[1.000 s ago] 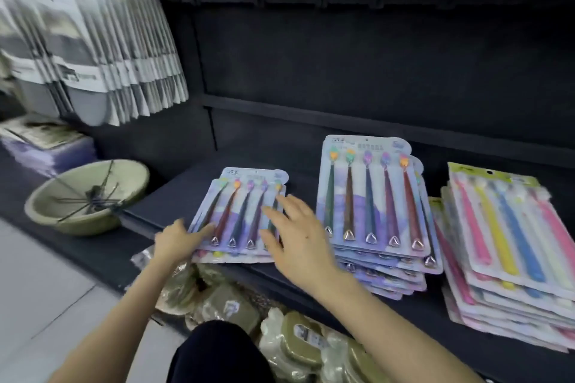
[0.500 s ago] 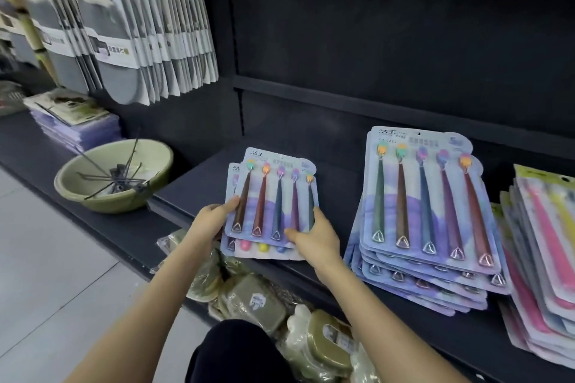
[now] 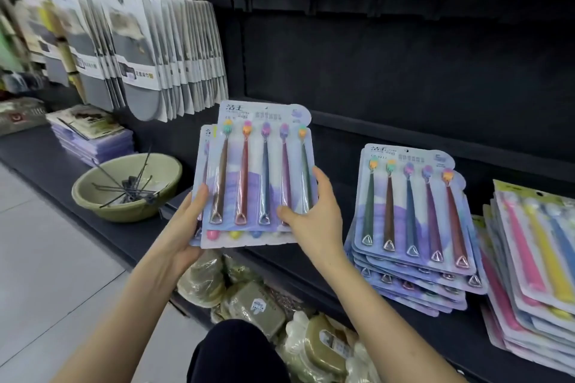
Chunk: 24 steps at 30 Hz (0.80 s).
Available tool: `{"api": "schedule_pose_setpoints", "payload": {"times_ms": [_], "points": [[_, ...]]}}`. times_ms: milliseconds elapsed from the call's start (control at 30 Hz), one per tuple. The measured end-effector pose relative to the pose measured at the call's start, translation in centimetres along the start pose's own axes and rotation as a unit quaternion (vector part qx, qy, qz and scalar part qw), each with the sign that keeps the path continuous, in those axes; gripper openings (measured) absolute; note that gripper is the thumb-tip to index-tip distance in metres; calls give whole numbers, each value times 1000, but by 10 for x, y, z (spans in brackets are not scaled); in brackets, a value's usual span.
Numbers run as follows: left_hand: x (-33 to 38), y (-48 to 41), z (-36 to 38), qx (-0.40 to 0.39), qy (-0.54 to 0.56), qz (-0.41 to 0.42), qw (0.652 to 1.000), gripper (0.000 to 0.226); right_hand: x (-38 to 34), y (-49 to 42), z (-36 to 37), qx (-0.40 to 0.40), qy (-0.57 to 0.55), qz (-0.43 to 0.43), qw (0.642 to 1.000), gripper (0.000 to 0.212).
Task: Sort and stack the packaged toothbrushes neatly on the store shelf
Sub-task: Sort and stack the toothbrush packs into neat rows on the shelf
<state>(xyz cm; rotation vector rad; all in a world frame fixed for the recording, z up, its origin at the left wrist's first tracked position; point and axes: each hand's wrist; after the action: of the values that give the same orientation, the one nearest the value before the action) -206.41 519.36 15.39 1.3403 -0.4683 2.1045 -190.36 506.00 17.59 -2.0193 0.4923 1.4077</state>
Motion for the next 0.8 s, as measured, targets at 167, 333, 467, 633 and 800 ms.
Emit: {"api": "schedule_pose_setpoints", "payload": {"times_ms": [167, 333, 467, 633, 800], "points": [[6, -1, 34, -26, 1, 17, 1000, 37, -20, -4, -45, 81, 14, -42, 996, 78], [3, -6, 75, -51, 13, 12, 999, 26, -31, -4, -113, 147, 53, -39, 987, 75], [3, -9, 97, -55, -1, 47, 997, 25, -27, 7, -176, 179, 90, -3, 980, 78], [3, -9, 113, -37, -29, 92, 995, 41, 0, 16, -223, 208, 116, 55, 970, 82], [8, -3, 123, -10, -56, 130, 990, 40, 32, 8, -220, 137, 202, 97, 965, 74]]}}
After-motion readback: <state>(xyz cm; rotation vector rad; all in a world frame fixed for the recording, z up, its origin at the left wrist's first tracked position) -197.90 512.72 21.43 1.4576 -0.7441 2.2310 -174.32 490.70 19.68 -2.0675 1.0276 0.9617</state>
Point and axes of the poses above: each hand's wrist, its own y-axis away from the middle knuckle, its own z-axis out of the palm, x = y × z, and after that the axes turned 3 degrees about -x, right-handed
